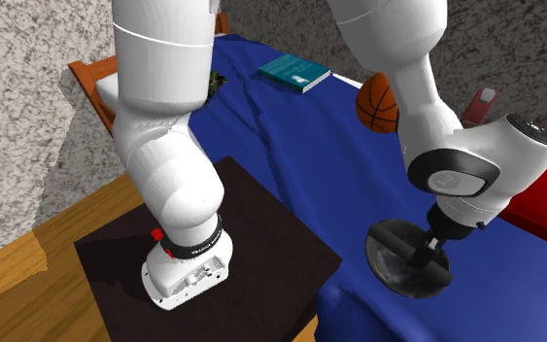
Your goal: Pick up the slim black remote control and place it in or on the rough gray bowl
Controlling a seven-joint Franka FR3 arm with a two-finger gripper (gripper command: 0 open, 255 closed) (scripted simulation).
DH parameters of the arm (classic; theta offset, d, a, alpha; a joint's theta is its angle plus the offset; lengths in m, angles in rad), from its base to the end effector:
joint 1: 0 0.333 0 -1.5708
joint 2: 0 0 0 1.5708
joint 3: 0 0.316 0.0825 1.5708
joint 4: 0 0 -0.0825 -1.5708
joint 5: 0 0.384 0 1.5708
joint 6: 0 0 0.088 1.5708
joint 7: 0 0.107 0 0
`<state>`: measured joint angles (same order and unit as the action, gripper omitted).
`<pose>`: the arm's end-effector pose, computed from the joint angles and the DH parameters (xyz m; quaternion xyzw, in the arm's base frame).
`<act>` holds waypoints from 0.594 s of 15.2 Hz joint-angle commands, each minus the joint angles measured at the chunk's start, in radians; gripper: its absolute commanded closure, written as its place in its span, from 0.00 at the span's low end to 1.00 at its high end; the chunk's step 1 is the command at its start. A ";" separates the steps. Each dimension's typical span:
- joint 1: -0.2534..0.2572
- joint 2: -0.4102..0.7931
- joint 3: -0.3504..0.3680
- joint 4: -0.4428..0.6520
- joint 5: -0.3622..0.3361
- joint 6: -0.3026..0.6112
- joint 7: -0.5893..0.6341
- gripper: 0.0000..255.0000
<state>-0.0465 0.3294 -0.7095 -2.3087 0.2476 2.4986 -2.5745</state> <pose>0.3718 -0.3632 0.2321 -0.6827 -0.7296 0.0329 0.0235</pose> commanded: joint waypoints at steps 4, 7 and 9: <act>0.044 -0.078 -0.054 0.014 -0.086 -0.075 0.058 0.00; 0.044 -0.078 -0.054 0.014 -0.086 -0.075 0.058 0.00; 0.044 -0.078 -0.054 0.014 -0.086 -0.075 0.058 0.00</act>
<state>-0.0031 0.2515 -0.7629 -2.2951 0.1620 2.4242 -2.5168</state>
